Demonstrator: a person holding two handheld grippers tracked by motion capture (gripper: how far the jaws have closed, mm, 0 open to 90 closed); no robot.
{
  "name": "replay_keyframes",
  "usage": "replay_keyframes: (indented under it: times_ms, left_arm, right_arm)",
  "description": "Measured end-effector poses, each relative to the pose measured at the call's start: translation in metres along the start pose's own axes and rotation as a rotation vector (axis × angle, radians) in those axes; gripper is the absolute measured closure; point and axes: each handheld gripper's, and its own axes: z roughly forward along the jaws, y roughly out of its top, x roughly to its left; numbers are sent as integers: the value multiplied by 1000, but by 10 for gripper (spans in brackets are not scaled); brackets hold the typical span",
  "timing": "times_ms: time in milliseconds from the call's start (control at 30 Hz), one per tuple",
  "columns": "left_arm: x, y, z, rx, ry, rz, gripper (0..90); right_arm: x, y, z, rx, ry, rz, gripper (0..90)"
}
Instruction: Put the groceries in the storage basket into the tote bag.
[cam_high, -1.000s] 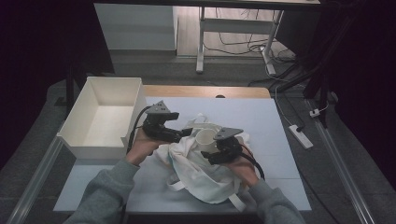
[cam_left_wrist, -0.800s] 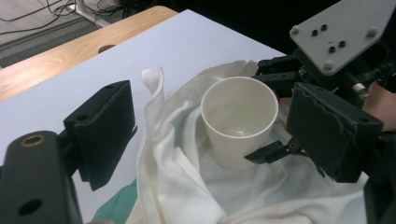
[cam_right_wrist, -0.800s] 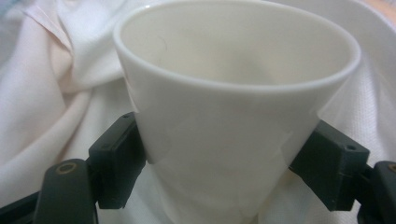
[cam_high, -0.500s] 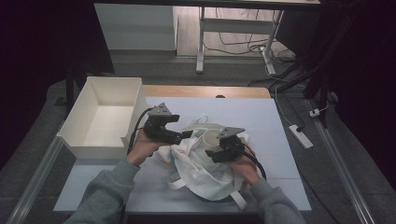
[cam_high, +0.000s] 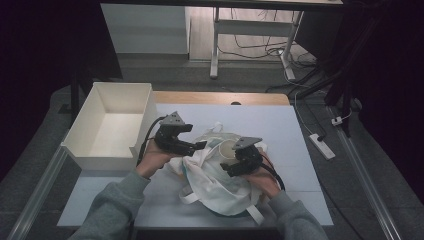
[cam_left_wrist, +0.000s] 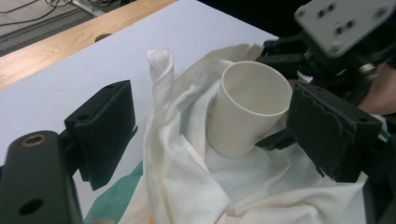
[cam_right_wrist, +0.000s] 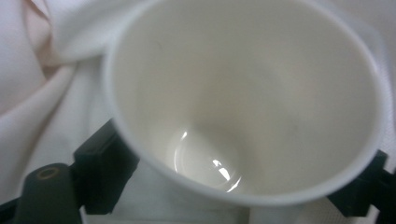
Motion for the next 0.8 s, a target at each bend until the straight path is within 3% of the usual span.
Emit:
replay_keyframes:
  times_ms: [233, 567, 800]
  left_arm:
    - [-1, -4, -5, 17, 23, 13, 160]
    - [1, -17, -14, 54, 56, -11, 164]
    - [0, -22, -15, 68, 71, -14, 195]
  right_arm:
    - [4, 4, -24, -60, -45, -17, 69]
    - [-13, -3, -65, -177, -45, 46, 91]
    - [-24, -7, -80, -228, -55, 75, 149]
